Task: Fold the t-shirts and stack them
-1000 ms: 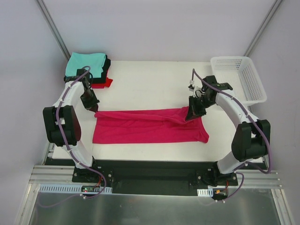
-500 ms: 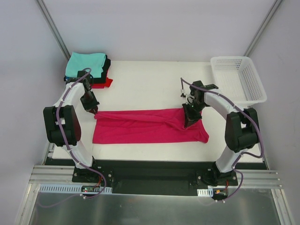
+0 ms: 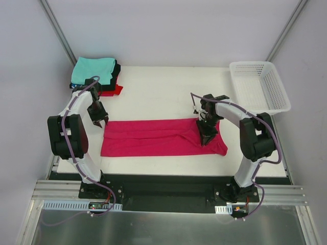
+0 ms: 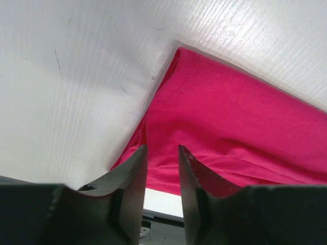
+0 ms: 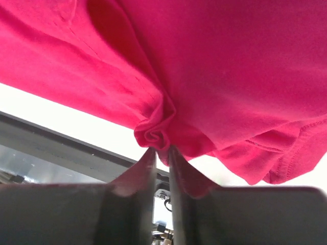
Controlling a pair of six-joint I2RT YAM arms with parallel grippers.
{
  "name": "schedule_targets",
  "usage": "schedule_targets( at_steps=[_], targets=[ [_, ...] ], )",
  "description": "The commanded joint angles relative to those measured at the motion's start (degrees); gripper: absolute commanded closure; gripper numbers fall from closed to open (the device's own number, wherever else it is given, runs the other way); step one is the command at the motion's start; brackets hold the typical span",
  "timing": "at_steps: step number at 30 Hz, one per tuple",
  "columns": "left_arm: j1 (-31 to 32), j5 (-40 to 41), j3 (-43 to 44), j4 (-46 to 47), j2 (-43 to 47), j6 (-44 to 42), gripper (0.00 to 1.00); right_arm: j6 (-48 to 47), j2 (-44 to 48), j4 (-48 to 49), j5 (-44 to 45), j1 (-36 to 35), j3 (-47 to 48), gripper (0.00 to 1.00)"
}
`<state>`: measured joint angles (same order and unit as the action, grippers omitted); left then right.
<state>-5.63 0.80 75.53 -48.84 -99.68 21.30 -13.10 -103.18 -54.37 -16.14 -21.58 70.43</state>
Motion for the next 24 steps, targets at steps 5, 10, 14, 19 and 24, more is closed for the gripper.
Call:
schedule_targets(
  at_steps=[5,10,14,19,24],
  targets=[
    [-0.26,1.93,-0.29,-1.17,0.19,-0.38,0.40,-0.52,-0.80,-4.69,5.33,-1.27,0.05,0.53],
    [-0.26,1.22,0.32,-1.26,0.71,-0.21,0.37,-0.08,0.60,-6.62,5.33,-1.53,2.86,0.39],
    [0.26,1.31,0.94,-1.61,3.08,0.32,0.35,-0.17,1.23,-8.38,5.86,-1.71,8.74,0.39],
    [1.67,1.84,1.20,-1.52,5.89,0.06,0.35,-1.05,-2.38,-7.16,2.53,-1.80,14.63,0.42],
    [3.25,2.28,-0.29,-1.70,8.80,-0.03,0.35,-2.01,-4.92,-3.55,-1.78,-1.80,16.31,0.44]
  ],
)
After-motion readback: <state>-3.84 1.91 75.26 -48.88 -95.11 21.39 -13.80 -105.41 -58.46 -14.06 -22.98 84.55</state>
